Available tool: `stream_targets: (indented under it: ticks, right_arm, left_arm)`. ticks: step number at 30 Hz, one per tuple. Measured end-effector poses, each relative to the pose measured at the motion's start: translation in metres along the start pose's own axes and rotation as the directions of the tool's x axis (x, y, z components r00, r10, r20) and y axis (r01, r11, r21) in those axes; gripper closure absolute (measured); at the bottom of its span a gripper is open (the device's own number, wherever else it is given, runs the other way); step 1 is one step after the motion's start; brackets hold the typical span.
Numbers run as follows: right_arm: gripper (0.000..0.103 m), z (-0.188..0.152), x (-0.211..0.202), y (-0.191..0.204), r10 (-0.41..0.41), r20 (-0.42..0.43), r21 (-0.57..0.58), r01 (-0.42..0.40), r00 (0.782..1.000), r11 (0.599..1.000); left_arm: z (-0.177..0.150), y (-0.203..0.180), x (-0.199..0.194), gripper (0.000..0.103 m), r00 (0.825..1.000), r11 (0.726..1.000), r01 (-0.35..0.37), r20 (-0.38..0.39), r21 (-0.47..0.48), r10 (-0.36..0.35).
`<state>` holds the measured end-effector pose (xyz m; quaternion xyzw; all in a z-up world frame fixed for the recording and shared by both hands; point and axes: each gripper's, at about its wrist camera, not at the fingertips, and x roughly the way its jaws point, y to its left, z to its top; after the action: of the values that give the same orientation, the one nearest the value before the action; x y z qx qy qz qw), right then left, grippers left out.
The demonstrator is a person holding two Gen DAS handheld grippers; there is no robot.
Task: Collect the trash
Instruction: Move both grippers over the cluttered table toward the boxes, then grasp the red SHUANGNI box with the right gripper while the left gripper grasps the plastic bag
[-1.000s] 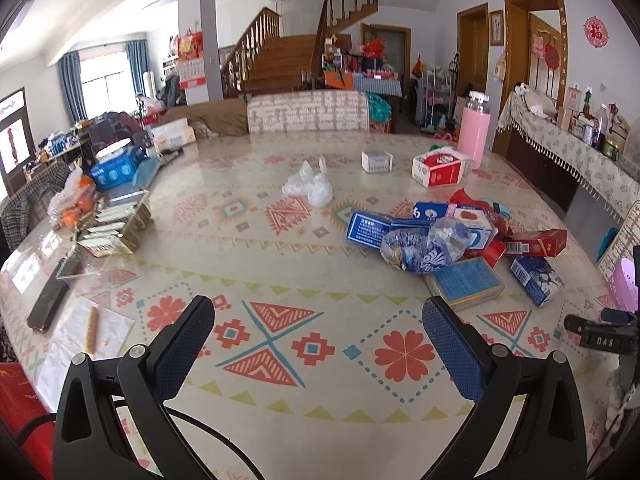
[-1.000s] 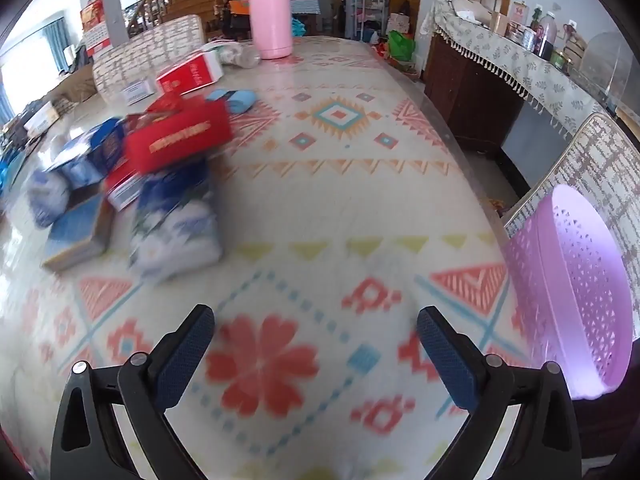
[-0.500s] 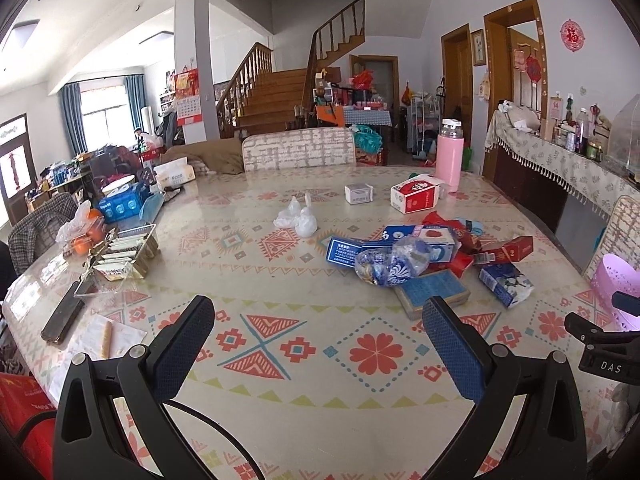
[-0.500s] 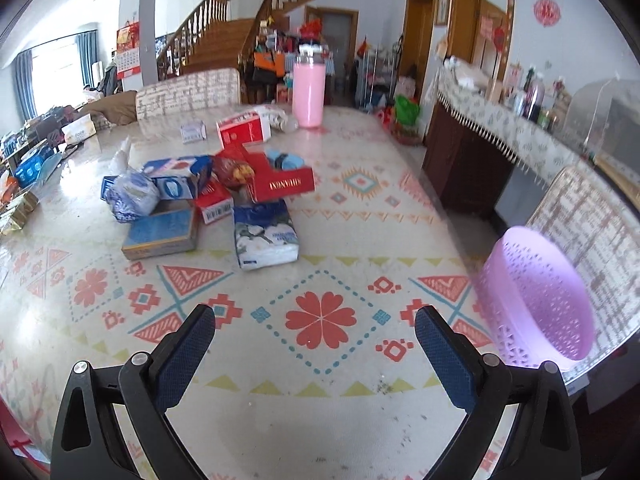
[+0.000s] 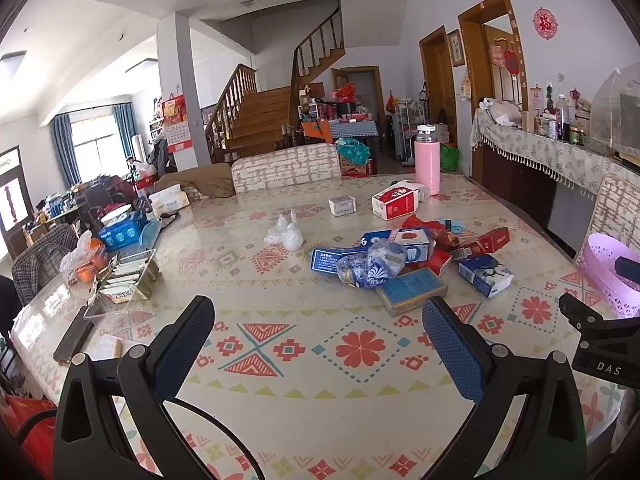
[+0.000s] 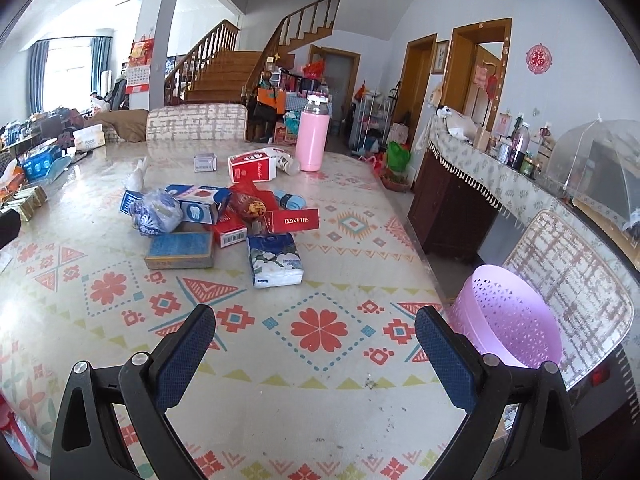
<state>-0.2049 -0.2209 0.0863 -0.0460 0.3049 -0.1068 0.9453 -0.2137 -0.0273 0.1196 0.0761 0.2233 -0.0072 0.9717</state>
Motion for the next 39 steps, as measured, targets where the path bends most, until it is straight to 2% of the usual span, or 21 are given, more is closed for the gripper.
stream_targets:
  ticks: [10,14,19,22,23,26,30,33,36,39]
  right_arm:
    - [0.001,0.0,-0.011,-0.016,0.022,0.047,0.054,-0.024,0.999,0.998]
    - [0.001,0.002,0.0,-0.018,0.057,0.032,0.064,-0.059,0.998,0.996]
    - [0.001,0.005,0.021,-0.024,0.112,-0.002,0.094,-0.112,0.994,0.989]
    - [0.001,0.01,0.031,-0.026,0.153,-0.004,0.11,-0.152,0.988,0.982]
    - [0.001,0.012,0.036,-0.026,0.161,-0.01,0.107,-0.158,0.987,0.982]
    - [0.001,0.02,0.051,-0.025,0.183,-0.022,0.102,-0.18,0.983,0.978]
    - [0.001,0.033,0.074,-0.03,0.194,-0.037,0.117,-0.188,0.98,0.975]
    - [0.001,0.044,0.103,-0.038,0.244,-0.067,0.174,-0.23,0.967,0.958]
    - [0.002,0.054,0.13,-0.044,0.309,-0.093,0.243,-0.279,0.947,0.929]
    - [0.009,0.06,0.155,-0.046,0.371,-0.121,0.306,-0.321,0.921,0.896]
  left_arm:
    - [0.006,0.01,0.002,0.0,1.0,1.0,0.024,-0.005,-0.017,-0.024]
    - [0.013,0.019,0.018,0.0,0.999,1.0,0.026,-0.019,-0.008,-0.027]
    - [0.024,0.032,0.055,0.0,0.992,0.996,0.09,-0.082,-0.014,-0.091]
    - [0.03,0.043,0.089,0.0,0.977,0.988,0.132,-0.156,-0.074,-0.142]
    - [0.032,0.048,0.104,0.0,0.967,0.983,0.15,-0.191,-0.107,-0.169]
    - [0.037,0.053,0.129,0.0,0.946,0.964,0.207,-0.22,-0.165,-0.24]
    - [0.047,0.04,0.149,0.0,0.936,0.958,0.253,-0.217,-0.134,-0.278]
    - [0.055,0.022,0.164,0.0,0.927,0.953,0.291,-0.223,-0.081,-0.302]
    - [0.061,0.005,0.185,0.0,0.907,0.941,0.335,-0.255,-0.048,-0.336]
    - [0.063,-0.009,0.208,0.0,0.882,0.927,0.374,-0.293,-0.039,-0.368]
